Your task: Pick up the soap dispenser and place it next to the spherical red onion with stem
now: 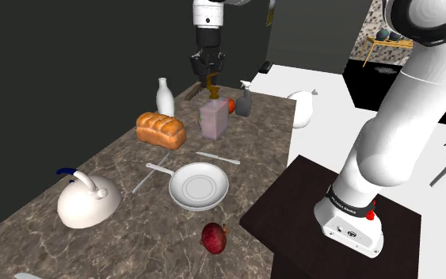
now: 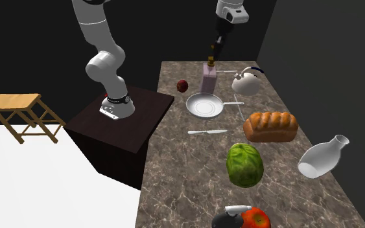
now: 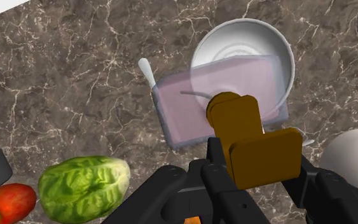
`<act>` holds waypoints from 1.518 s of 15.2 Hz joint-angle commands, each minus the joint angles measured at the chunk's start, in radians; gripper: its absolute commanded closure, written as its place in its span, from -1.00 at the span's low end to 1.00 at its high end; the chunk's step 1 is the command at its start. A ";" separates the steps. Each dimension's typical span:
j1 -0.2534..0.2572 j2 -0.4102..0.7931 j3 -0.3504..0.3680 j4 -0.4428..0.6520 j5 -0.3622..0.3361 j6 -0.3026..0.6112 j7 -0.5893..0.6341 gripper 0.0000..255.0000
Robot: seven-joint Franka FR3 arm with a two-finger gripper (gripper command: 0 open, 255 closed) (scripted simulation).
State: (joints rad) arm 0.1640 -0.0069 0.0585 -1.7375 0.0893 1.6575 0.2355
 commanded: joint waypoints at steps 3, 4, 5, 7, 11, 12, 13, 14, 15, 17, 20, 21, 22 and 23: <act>0.044 -0.034 0.045 -0.008 0.009 -0.018 0.092 1.00; 0.055 -0.037 0.057 -0.005 0.012 -0.021 0.115 1.00; 0.066 -0.039 0.069 0.000 0.014 -0.025 0.138 1.00; 0.088 -0.039 0.093 0.012 0.018 -0.034 0.185 1.00; 0.133 -0.028 0.142 0.051 0.022 -0.052 0.281 1.00; 0.145 -0.023 0.155 0.064 0.023 -0.057 0.306 1.00; 0.156 -0.016 0.167 0.078 0.023 -0.062 0.330 1.00; 0.168 -0.008 0.179 0.094 0.022 -0.067 0.355 1.00; 0.179 0.000 0.192 0.111 0.021 -0.073 0.380 1.00; 0.204 0.022 0.216 0.149 0.017 -0.085 0.431 1.00; 0.243 0.063 0.252 0.217 0.006 -0.105 0.508 1.00; 0.257 0.079 0.264 0.243 0.000 -0.113 0.534 1.00; 0.271 0.097 0.276 0.271 -0.006 -0.121 0.561 1.00; 0.286 0.117 0.287 0.300 -0.013 -0.130 0.587 1.00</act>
State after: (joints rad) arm 0.4348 0.0841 0.3333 -1.4745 0.0854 1.5375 0.7927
